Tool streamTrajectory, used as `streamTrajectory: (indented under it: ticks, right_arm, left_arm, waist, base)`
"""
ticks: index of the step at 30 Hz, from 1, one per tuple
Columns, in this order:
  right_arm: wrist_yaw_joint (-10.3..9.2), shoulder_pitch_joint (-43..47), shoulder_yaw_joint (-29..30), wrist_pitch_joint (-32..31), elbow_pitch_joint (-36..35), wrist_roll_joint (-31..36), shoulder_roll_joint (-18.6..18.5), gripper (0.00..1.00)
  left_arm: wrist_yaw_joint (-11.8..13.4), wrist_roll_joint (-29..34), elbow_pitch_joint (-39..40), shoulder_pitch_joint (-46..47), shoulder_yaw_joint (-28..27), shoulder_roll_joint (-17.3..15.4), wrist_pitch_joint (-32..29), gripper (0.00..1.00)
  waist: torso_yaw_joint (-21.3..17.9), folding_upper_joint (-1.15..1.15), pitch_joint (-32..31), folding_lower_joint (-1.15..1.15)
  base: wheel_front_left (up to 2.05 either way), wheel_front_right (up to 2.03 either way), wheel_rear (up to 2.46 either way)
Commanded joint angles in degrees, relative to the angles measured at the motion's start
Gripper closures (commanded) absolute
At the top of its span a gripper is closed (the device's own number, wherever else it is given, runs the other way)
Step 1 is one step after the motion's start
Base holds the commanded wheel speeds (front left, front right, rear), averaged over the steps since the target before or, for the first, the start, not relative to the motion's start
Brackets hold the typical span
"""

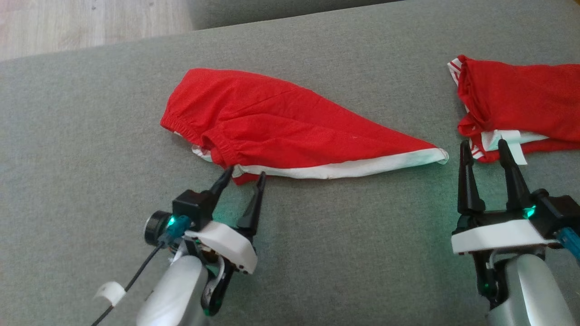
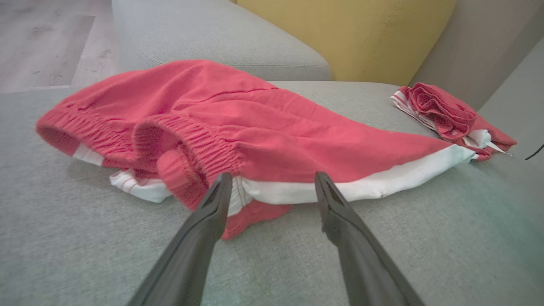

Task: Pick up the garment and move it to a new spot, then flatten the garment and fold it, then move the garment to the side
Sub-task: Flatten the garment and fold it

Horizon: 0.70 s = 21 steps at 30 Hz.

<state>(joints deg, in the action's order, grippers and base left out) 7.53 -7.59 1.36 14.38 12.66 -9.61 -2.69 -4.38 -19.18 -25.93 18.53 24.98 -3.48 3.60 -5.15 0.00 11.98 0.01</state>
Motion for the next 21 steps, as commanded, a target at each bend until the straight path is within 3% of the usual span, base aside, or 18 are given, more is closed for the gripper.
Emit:
streamTrajectory:
  ticks: [1,5,7,21]
  right_arm:
    - [-0.04,-1.7,-1.5,0.6,-1.9,-0.5,-0.2,0.0]
    - [-0.04,-1.7,-1.5,0.6,-1.6,-0.7,-0.2,0.0]
    - [-0.04,-1.7,-1.5,0.6,-1.5,-0.8,-0.2,0.0]
    - [-0.04,-2.5,-2.2,0.6,-1.1,-1.3,-0.2,0.0]
  left_arm:
    - [1.1,0.0,1.1,2.7,-2.6,-1.1,0.3,0.0]
    - [3.9,0.5,0.7,2.8,-3.7,-1.4,1.1,0.0]
    - [4.1,0.5,0.6,2.7,-3.7,-1.5,1.3,0.0]
    - [1.4,-0.7,-0.9,4.4,-1.9,-2.7,-2.1,0.0]
  waist:
    - [-0.2,0.0,0.0,-0.01]
    - [-0.4,0.0,-0.1,-0.01]
    - [-0.4,0.0,-0.2,-0.01]
    - [-1.7,0.0,1.0,-0.01]
  base:
    - [0.0,0.0,0.0]
    - [0.0,0.0,0.0]
    - [0.0,0.0,0.0]
    - [0.0,0.0,0.0]
